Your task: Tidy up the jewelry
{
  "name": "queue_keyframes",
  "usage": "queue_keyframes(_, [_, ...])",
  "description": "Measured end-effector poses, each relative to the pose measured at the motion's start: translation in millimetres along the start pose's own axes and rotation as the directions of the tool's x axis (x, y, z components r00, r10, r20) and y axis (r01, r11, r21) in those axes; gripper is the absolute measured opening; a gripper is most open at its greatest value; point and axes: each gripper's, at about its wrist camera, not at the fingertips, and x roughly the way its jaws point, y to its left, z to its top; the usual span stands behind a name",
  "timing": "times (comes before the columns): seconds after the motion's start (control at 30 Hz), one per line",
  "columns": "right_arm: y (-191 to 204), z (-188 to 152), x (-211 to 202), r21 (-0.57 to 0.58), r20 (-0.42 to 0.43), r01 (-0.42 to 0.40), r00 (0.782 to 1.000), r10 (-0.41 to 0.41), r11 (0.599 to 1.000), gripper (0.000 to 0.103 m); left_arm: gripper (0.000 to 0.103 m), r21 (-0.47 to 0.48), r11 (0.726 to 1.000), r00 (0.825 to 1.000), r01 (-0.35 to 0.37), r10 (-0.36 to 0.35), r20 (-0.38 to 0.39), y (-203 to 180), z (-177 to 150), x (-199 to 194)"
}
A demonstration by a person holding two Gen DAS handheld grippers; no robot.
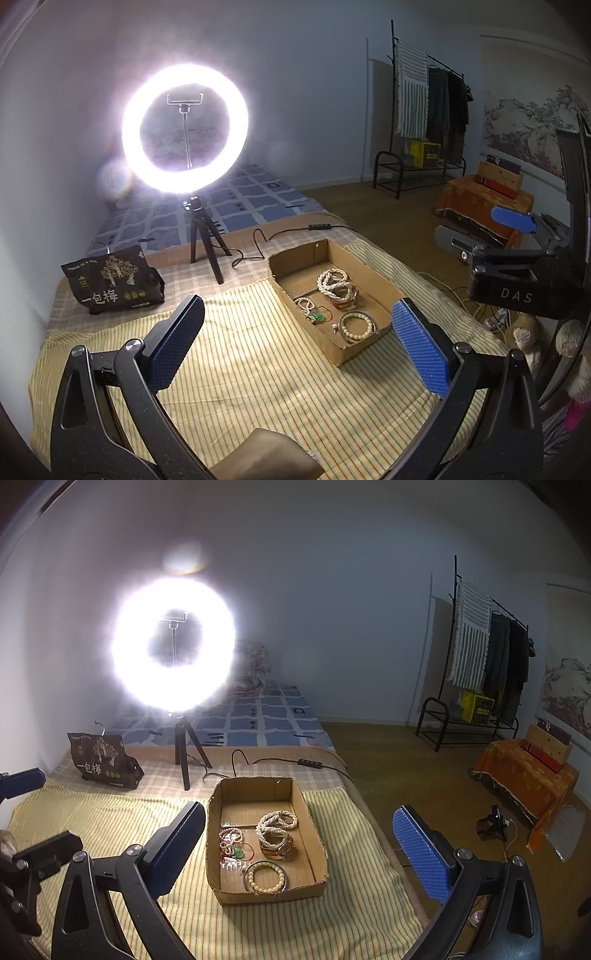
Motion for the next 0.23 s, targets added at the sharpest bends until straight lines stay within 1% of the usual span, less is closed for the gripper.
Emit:
queue_keyframes(0.1, [-0.4,-0.8,1.4,-0.001,-0.006,0.001,1.0,-0.001,1.0,0.103,0.103,0.003,1.0,1.0,-0.016,0.015,0.024,0.9,1.1,-2.9])
queue_keyframes(0.17, [-0.9,-1.3,2.2,-0.003,-0.011,0.0,1.0,0.0,1.0,0.103,0.103,0.009,0.999,0.998,-0.04,0.039,0.048,0.9,0.7,-5.3])
queue_keyframes(0.23, [-1.7,-2.1,2.4,-0.005,-0.013,0.001,1.0,-0.001,1.0,0.103,0.103,0.015,0.999,0.998,-0.045,0.044,0.053,0.8,0.6,-5.8])
